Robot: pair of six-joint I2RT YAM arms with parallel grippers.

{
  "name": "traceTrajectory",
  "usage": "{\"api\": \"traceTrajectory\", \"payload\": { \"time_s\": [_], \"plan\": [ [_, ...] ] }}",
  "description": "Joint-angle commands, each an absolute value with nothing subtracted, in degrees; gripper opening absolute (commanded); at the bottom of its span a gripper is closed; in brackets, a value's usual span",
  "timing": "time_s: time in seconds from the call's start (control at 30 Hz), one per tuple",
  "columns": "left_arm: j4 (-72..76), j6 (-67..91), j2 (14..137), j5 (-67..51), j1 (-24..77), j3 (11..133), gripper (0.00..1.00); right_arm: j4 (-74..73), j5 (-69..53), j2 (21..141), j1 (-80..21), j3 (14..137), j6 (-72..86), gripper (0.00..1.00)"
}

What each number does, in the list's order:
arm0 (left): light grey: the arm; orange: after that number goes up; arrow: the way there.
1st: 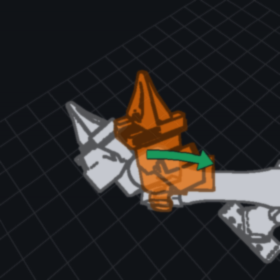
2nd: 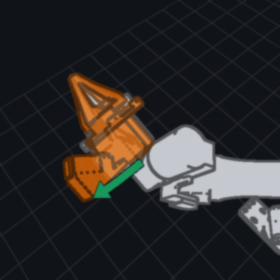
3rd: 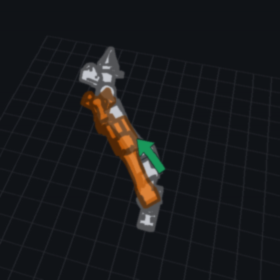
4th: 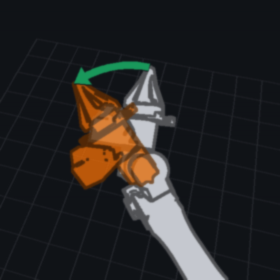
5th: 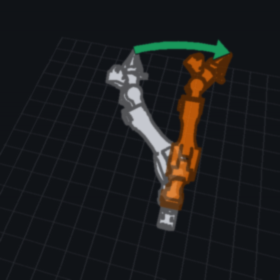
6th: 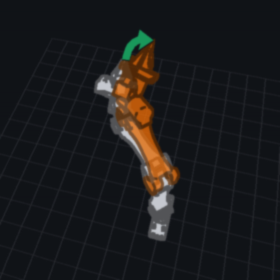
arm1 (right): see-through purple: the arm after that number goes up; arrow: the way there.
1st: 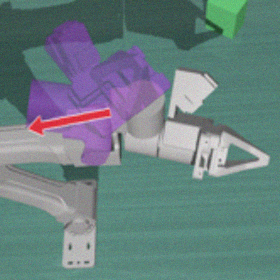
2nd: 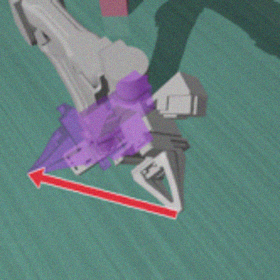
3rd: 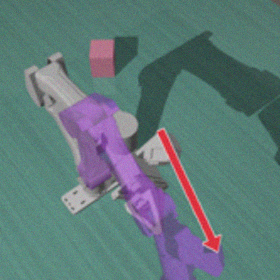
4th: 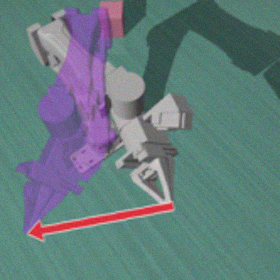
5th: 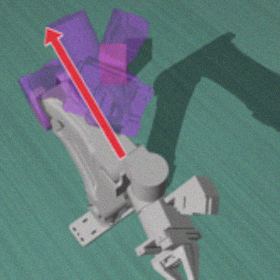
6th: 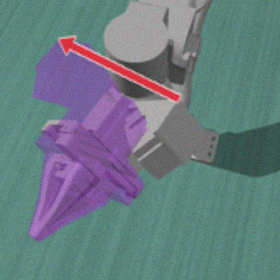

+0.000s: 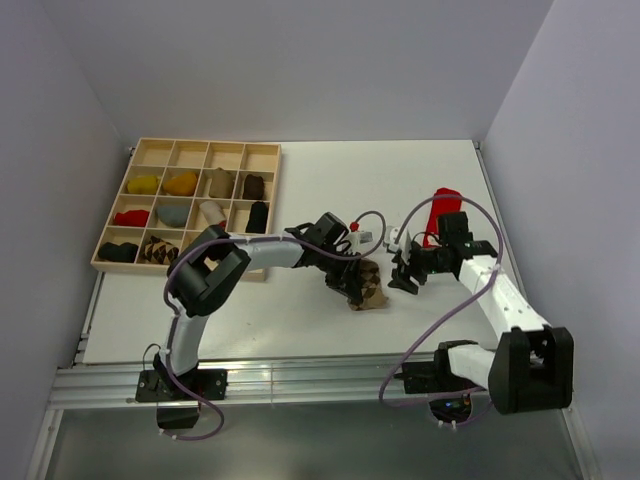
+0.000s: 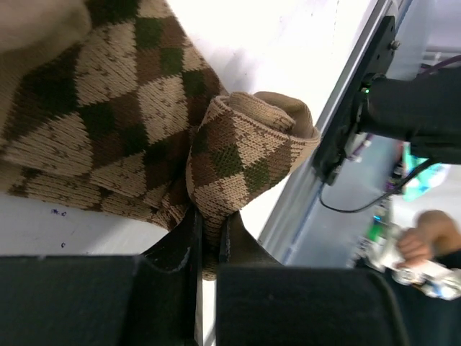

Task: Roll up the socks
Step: Roll the sock at the center of the board.

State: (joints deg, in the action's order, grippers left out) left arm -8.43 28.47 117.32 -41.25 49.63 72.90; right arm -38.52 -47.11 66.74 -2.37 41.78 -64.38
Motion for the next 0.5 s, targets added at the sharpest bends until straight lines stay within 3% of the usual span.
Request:
{"api": "traceTrajectory", "payload": {
  "time_s": [0.0,0.47],
  "plan": [
    [-24.9,29.0,122.5,-41.7,48.7,76.8,0.00,-38.4,-50.4,61.6,-3.0,38.2,-71.4,0.72],
    [-33.9,31.7,129.8,-47.3,45.3,87.4,0.00,-28.9,-36.7,54.1,-22.3,27.5,-70.3,0.80]
  ]
}}
